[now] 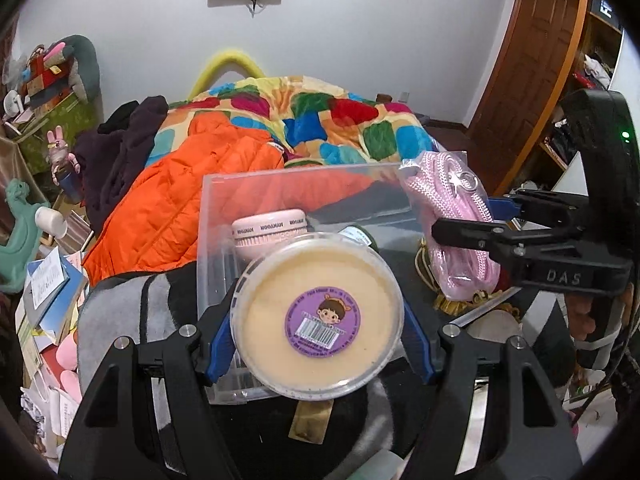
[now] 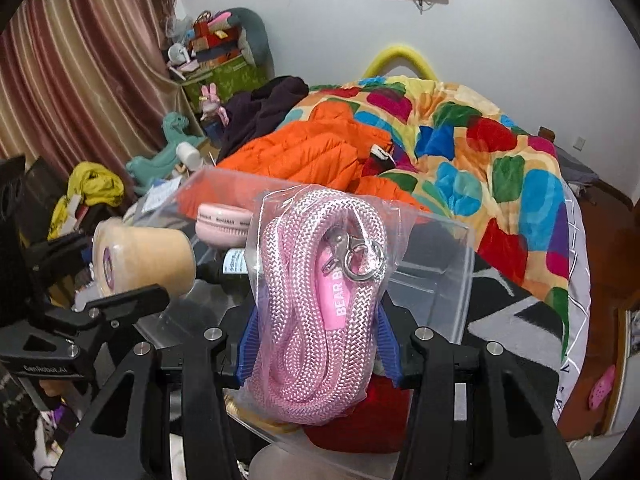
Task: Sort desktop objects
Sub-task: 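Carry the cream tub and pink rope into the clear box and release both, then grasp the white round jar with the right tool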
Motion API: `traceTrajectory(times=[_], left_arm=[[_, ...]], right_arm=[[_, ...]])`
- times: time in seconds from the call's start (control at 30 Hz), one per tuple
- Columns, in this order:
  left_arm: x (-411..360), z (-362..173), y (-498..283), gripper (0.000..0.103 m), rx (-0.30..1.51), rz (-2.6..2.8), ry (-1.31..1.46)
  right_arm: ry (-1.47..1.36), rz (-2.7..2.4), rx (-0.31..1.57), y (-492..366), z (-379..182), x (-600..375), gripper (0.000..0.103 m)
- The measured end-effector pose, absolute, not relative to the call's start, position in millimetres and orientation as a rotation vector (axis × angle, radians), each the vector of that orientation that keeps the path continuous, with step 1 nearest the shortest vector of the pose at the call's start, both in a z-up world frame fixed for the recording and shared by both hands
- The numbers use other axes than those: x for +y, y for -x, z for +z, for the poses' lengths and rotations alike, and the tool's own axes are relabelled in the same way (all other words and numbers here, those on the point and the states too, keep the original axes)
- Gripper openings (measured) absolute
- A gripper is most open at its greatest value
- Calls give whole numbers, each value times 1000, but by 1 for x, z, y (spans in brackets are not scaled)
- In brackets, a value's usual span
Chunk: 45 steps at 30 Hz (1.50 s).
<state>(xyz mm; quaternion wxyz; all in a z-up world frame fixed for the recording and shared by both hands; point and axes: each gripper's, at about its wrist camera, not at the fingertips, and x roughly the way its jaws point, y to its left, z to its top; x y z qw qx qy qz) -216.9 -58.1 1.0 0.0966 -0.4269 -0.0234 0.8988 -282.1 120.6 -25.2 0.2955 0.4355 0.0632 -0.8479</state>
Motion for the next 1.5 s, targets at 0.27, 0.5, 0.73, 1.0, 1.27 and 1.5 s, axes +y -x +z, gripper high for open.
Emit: traceTrajectory(times=[0.27, 0.5, 0.73, 1.0, 1.27, 1.5], left_arm=[[-56, -10, 223, 69, -17, 2656, 1315], [-57, -11, 224, 69, -9, 2640, 1331], [-51, -13, 219, 69, 37, 2643, 1342], [-53, -2, 208, 69, 55, 2679, 1304], [-53, 17, 189, 69, 60, 2704, 1254], [-52, 32, 164, 69, 88, 2722, 1210]], right_arm=[[-1175, -2255, 260, 276, -36, 112, 46], [-1202, -2282, 316, 276, -47, 108, 47], [-1196, -2311, 379, 268, -50, 105, 50], [-1124, -2329, 449, 249, -38, 100, 52], [-980, -2372, 592, 211, -20, 96, 61], [-920, -2376, 562, 183, 1, 107, 65]])
